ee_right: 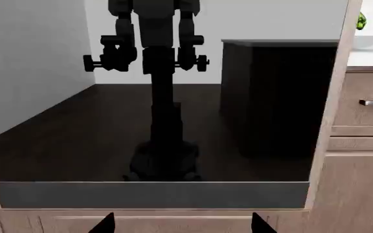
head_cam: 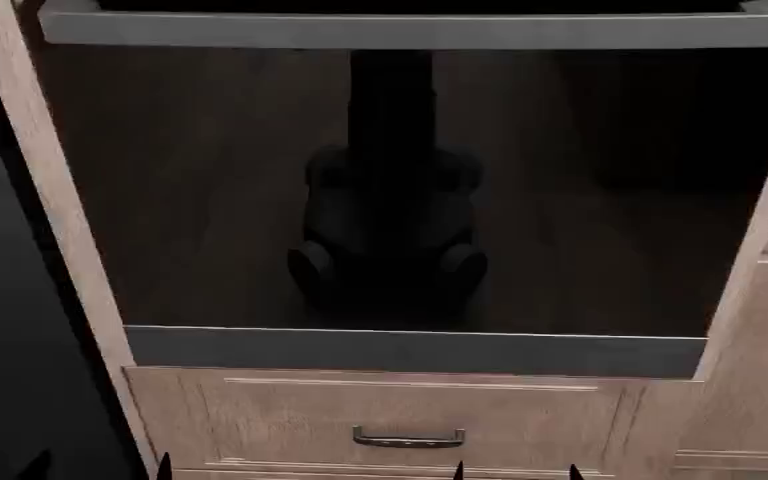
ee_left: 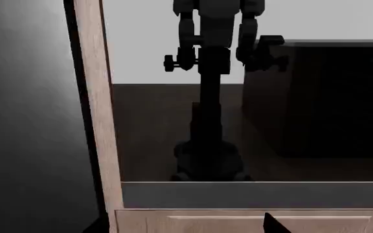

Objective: Pick the broccoli from the counter and place it in the microwave.

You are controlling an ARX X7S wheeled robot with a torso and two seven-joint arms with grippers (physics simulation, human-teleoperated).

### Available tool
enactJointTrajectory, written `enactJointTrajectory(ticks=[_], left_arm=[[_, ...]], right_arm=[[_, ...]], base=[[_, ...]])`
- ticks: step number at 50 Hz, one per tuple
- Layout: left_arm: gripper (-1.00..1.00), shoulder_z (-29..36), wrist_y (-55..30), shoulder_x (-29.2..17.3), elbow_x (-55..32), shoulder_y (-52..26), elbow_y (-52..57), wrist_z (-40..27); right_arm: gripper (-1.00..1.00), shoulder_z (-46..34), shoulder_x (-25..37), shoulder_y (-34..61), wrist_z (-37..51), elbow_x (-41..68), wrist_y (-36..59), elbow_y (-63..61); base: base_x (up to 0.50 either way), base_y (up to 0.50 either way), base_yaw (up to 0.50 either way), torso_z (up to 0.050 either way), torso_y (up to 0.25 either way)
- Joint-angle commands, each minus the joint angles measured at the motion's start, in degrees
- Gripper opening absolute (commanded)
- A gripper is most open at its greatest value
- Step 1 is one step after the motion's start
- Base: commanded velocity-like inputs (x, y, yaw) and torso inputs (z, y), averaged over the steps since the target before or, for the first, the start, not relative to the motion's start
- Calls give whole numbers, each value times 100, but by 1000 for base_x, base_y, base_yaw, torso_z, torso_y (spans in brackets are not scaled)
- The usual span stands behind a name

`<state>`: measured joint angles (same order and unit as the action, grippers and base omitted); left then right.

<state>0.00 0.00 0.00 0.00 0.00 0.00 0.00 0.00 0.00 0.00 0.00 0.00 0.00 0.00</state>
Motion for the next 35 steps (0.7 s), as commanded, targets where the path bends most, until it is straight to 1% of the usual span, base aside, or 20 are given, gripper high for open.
enactJointTrajectory(ticks=[1,2,11,14,15,16,29,35], left_arm=[[100,72,-51,-64,-64,11,62,-72],[100,87,123,-85,-72,21,56,-180],[100,241,-44,-224,-415,14,172,-373],[100,388,-153,-337,-279,21,236,-392],[100,1322,198,-1017,-799,29,315,-1028],[100,74,-102,-59,-60,41,222,-50],[100,326,-183,-292,-272,18,232,-320],[100,395,-196,-343,-330,14,245,-393]], right_arm=[[100,-110,84,-5,111,84,15,-21],[100,-147,118,-2,136,102,-17,6],[100,-283,269,-76,261,293,34,-110],[100,-339,282,-74,321,308,67,-144],[100,-1159,1003,47,1117,815,212,-148],[100,-93,51,-82,62,66,75,-146],[100,-367,276,-39,361,265,192,-132],[100,-429,343,-31,431,330,267,-169]], base=[[0,0,0,0,0],[0,0,0,0,0],[0,0,0,0,0],[0,0,0,0,0],[0,0,0,0,0],[0,0,0,0,0],[6,0,0,0,0],[500,0,0,0,0]])
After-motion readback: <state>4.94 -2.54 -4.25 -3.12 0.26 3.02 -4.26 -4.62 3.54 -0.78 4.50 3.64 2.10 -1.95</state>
